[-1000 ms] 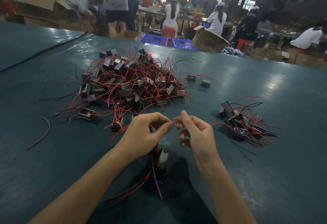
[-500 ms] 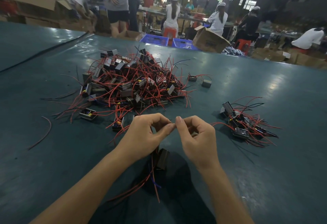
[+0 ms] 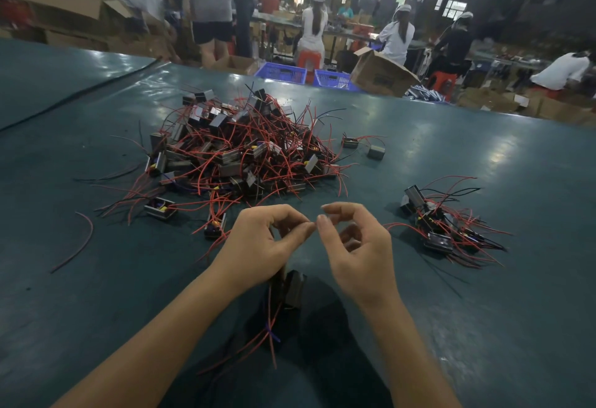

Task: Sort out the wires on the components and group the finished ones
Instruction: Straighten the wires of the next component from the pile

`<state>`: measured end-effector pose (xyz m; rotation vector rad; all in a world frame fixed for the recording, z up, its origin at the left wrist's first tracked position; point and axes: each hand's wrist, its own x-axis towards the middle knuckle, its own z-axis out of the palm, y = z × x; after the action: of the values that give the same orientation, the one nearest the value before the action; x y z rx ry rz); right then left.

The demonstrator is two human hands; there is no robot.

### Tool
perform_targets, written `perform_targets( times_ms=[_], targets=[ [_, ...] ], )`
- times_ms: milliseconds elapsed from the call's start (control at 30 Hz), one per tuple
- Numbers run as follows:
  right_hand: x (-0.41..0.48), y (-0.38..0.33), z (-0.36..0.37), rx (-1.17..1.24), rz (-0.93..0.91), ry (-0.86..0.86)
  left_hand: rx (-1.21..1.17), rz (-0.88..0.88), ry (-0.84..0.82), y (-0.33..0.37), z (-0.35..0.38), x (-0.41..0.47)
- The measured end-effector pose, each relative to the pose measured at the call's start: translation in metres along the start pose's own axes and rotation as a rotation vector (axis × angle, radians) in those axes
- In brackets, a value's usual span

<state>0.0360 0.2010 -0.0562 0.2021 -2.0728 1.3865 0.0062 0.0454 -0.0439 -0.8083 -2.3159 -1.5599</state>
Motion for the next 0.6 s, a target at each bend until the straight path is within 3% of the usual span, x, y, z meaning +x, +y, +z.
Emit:
perform_targets(
  times_ms=[100,267,433,600],
  targets=[
    [0.0012,0.0038,-0.0035,-0.114,-0.166,-0.008,-0.048,-0.046,-0.016,0.0005,-0.0006,0.0002],
    [0.0019,0.0093,-0.006,-0.141,-0.11,-0.093,-0.076,-0.066,-0.032,-0.0008,-0.0005,0.0008],
    [0.0,0.0098,-0.0028,-0.142,0.0,-0.103,0.047,0.052,0.009,-0.0023,0.0002,-0.002],
    [-0.0005,0.0047,-0.0069,-0.133,-0.121,-0.102,0.052,0.065,0.02,-0.0036,-0.0008,-0.0008]
  ],
)
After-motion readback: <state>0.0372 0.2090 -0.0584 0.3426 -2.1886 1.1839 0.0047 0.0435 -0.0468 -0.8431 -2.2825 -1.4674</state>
